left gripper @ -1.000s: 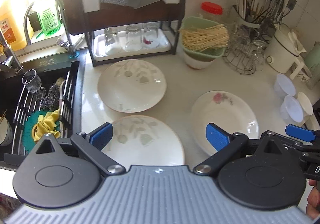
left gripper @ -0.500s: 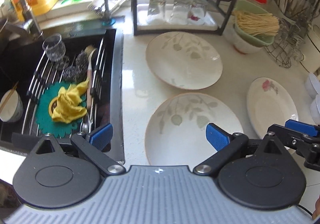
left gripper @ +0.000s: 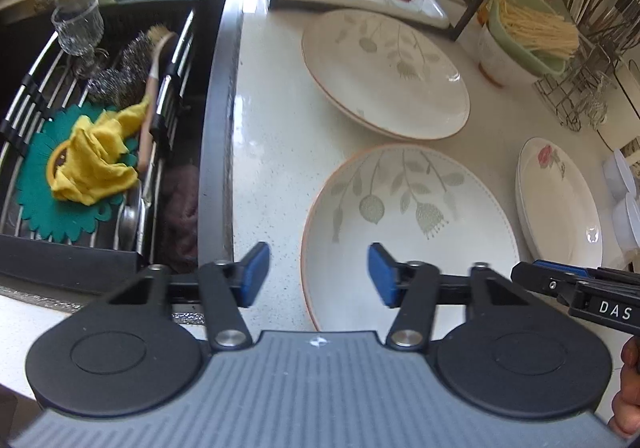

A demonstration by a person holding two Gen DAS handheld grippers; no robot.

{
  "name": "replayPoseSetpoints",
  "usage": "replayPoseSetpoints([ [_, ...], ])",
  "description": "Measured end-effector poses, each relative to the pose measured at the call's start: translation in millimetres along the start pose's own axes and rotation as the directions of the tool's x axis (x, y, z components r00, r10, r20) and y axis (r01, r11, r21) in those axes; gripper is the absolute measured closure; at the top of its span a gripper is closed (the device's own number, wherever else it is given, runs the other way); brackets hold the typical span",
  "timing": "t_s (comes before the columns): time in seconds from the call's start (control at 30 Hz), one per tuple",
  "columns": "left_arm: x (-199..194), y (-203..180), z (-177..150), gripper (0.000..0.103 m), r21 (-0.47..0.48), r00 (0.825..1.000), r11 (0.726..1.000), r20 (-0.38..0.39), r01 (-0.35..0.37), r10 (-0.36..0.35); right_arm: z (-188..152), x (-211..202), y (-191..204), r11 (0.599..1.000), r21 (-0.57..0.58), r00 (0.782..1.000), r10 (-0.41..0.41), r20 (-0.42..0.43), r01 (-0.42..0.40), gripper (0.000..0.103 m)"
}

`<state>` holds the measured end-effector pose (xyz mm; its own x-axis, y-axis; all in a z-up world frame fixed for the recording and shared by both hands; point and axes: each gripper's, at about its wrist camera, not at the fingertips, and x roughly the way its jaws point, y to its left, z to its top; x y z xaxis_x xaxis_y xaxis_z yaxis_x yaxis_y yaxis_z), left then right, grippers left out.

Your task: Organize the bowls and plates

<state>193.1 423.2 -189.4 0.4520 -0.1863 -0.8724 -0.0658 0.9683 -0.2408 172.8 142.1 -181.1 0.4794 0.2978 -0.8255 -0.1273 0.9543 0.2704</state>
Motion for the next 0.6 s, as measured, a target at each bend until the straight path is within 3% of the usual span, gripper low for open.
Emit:
replayPoseSetpoints([
  [0.1,11.5,1.7,2.0,0.062,0.011,1.0,1.0,-0.026,0.008,-0.008,-0.3,5.5,-2.4,1.0,0.012,1.0,0.001,-0.01,-0.001,0.073],
  [0.3,24.8,-6.6,1.7,0.063,0.123,0.998,0.992,-0.065,0.0,0.008,-1.3,22.5,-3.3,0.999,0.033,1.0,0.005,-0.024,-0.004,0.083],
  [0.6,30.7,-6.1,8.2,0.065,0.139,0.996,0.989,-0.086,0.048,-0.036,-7.2,32.2,-8.3,0.996,0.08,0.999,0.031,0.021,-0.033,0.084],
])
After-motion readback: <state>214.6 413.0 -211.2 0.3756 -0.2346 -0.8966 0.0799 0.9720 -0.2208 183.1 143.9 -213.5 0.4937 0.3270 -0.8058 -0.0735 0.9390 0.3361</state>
